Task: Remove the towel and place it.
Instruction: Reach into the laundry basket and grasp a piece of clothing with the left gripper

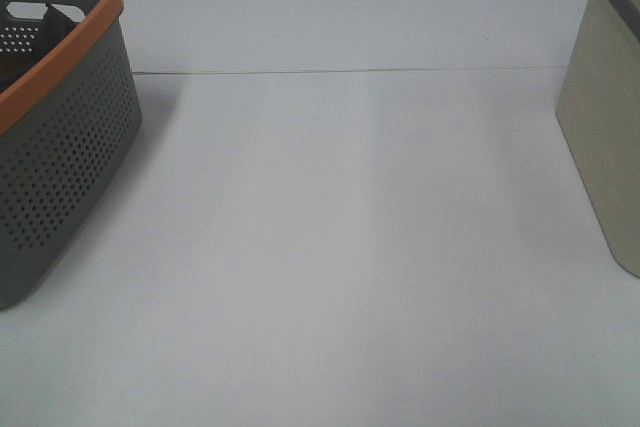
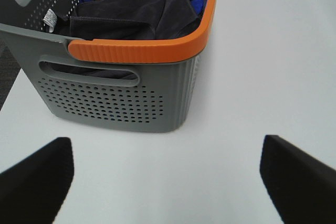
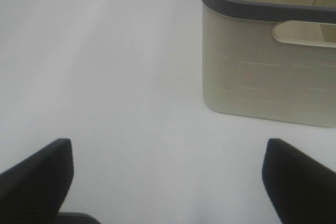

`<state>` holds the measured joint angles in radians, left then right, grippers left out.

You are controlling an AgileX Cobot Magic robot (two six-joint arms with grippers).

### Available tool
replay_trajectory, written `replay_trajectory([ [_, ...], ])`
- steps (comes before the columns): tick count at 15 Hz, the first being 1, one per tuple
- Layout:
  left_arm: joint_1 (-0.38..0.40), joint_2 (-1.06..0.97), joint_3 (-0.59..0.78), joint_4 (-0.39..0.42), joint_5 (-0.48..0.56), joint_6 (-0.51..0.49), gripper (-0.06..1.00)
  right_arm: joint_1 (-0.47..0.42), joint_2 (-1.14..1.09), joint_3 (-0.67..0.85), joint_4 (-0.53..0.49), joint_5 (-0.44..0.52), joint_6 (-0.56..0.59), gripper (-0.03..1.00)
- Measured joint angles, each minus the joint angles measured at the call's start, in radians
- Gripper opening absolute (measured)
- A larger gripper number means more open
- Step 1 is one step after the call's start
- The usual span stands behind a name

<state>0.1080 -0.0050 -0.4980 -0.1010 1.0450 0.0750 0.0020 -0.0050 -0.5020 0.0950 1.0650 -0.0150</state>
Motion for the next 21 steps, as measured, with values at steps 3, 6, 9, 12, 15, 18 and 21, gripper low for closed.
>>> replay_trajectory([
  [3,0.000,0.000,0.000,0.006,0.000,0.002,0.98,0.000,0.000,0.000,0.000,0.000,0.000,0.87],
  [6,0.000,0.000,0.000,0.006,0.000,0.002,0.98,0.000,0.000,0.000,0.000,0.000,0.000,0.87],
  [9,0.000,0.000,0.000,0.006,0.000,0.002,0.98,0.000,0.000,0.000,0.000,0.000,0.000,0.87],
  [12,0.000,0.000,0.000,0.006,0.000,0.002,0.98,0.000,0.000,0.000,0.000,0.000,0.000,0.87],
  [15,0.000,0.000,0.000,0.006,0.000,0.002,0.98,0.000,0.000,0.000,0.000,0.000,0.000,0.87],
  [18,0.000,0.000,0.000,0.006,0.000,0.002,0.98,0.000,0.000,0.000,0.000,0.000,0.000,0.87],
  [21,0.000,0.000,0.000,0.006,0.000,0.002,0.98,0.000,0.000,0.000,0.000,0.000,0.000,0.87],
])
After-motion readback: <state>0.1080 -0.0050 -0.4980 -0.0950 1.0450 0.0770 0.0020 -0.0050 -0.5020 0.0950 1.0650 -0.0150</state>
